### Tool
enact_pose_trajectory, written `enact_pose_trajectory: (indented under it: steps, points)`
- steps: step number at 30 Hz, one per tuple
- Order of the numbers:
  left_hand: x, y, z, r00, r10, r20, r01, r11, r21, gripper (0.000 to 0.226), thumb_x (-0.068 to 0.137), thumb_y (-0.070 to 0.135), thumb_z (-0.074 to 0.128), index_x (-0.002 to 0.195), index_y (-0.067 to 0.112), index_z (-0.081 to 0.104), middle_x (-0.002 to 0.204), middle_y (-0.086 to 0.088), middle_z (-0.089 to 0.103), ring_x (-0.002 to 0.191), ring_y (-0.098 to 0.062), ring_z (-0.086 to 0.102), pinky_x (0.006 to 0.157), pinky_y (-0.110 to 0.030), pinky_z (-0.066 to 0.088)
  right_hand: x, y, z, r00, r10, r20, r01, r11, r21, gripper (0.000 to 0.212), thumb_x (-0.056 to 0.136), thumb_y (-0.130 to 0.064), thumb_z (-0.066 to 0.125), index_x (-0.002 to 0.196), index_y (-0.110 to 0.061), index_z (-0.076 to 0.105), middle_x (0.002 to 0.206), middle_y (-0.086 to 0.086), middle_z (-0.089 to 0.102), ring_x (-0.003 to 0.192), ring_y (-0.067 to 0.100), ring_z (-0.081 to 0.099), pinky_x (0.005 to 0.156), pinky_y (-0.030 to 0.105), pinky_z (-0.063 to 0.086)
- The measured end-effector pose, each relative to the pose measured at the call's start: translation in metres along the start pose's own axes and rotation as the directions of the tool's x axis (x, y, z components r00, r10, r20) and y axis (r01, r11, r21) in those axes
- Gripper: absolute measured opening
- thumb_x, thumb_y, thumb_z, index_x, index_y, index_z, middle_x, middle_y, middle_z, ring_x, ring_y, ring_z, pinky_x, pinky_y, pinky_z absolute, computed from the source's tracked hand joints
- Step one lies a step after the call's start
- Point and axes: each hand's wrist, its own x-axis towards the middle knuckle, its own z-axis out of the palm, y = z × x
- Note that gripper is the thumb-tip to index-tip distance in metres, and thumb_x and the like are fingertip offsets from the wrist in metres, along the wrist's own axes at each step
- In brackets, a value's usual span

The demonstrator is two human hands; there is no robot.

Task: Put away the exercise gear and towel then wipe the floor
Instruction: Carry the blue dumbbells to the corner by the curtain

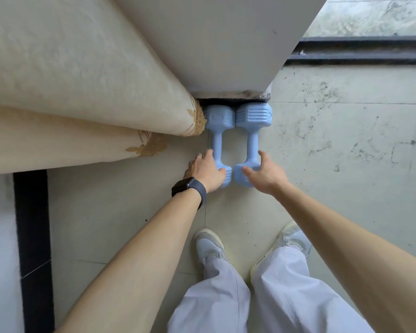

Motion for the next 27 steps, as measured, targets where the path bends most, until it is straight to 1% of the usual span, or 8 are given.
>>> enact_pose_trajectory:
  steps: [3,8,11,14,18,19,23,27]
  points:
    - [0.034,-0.01,0.02,0.999,-0.024,0.021,0.026,0.994,-0.108,0.058,0.092,0.04,0.058,0.14,0.014,0.037,0.139,-0.015,0.049,0.127,-0.037,0.047,0.1,-0.038,0.04,0.034,0.009,0.017,0.999,0.0,-0.036,0.004,0.996,0.092,0.071,0.096,-0.043,0.054,0.154,-0.02,0.02,0.146,0.01,0.05,0.128,0.035,0.051,0.1,0.037,0.042]
    - [0.072,-0.016,0.046,0.996,-0.074,-0.044,0.052,0.927,-0.371,0.035,0.098,0.033,0.049,0.125,0.012,0.044,0.119,-0.013,0.061,0.108,-0.036,0.058,0.079,-0.034,0.041,0.073,0.028,0.042,0.987,-0.057,-0.153,0.095,0.963,0.251,0.064,0.096,-0.031,0.049,0.153,-0.034,0.019,0.136,0.006,0.059,0.119,0.034,0.058,0.104,0.046,0.044]
    - [0.076,-0.018,0.055,0.988,-0.085,-0.131,0.024,0.912,-0.409,0.031,0.099,0.029,0.049,0.124,0.012,0.047,0.116,-0.013,0.063,0.106,-0.036,0.058,0.082,-0.036,0.044,0.08,0.032,0.046,0.986,-0.073,-0.151,0.118,0.942,0.314,0.067,0.092,-0.027,0.048,0.152,-0.041,0.02,0.135,0.006,0.06,0.118,0.032,0.058,0.105,0.048,0.045]
    - [0.079,-0.023,0.056,0.976,-0.147,-0.163,0.052,0.877,-0.477,0.03,0.099,0.028,0.047,0.123,0.01,0.048,0.116,-0.012,0.062,0.107,-0.035,0.057,0.08,-0.033,0.04,0.083,0.028,0.051,0.987,-0.108,-0.121,0.142,0.937,0.32,0.068,0.093,-0.024,0.048,0.152,-0.044,0.021,0.133,0.006,0.06,0.118,0.03,0.058,0.104,0.047,0.045]
    - [0.086,-0.041,0.044,0.988,-0.092,-0.126,0.026,0.891,-0.452,0.018,0.098,0.028,0.051,0.099,0.01,0.053,0.089,-0.003,0.06,0.098,-0.033,0.058,0.071,-0.028,0.035,0.085,0.016,0.062,0.985,-0.104,-0.138,0.144,0.934,0.326,0.066,0.093,-0.021,0.047,0.151,-0.041,0.024,0.13,0.005,0.061,0.118,0.029,0.058,0.104,0.047,0.045]
    - [0.087,-0.045,0.04,0.991,-0.078,-0.109,0.024,0.901,-0.433,0.019,0.097,0.028,0.052,0.101,0.01,0.054,0.091,-0.005,0.062,0.099,-0.033,0.059,0.071,-0.028,0.036,0.084,0.014,0.065,0.986,-0.09,-0.143,0.137,0.923,0.359,0.067,0.092,-0.022,0.048,0.151,-0.044,0.024,0.132,0.003,0.061,0.119,0.028,0.058,0.105,0.047,0.045]
    - [0.094,-0.052,0.033,0.995,-0.038,-0.089,0.003,0.93,-0.366,0.036,0.099,0.032,0.049,0.13,0.012,0.052,0.116,-0.011,0.065,0.11,-0.033,0.057,0.08,-0.027,0.039,0.083,0.01,0.071,0.982,-0.066,-0.177,0.142,0.878,0.457,0.07,0.092,-0.022,0.05,0.148,-0.053,0.023,0.137,0.002,0.058,0.124,0.024,0.056,0.107,0.044,0.044]
    - [0.088,-0.049,0.039,0.996,-0.037,-0.082,0.009,0.949,-0.316,0.055,0.103,0.036,0.041,0.154,0.021,0.026,0.142,-0.012,0.052,0.129,-0.033,0.047,0.1,-0.033,0.038,0.084,0.011,0.069,0.984,-0.073,-0.164,0.135,0.904,0.406,0.064,0.096,-0.028,0.048,0.152,-0.046,0.023,0.131,0.002,0.061,0.121,0.025,0.057,0.106,0.043,0.044]
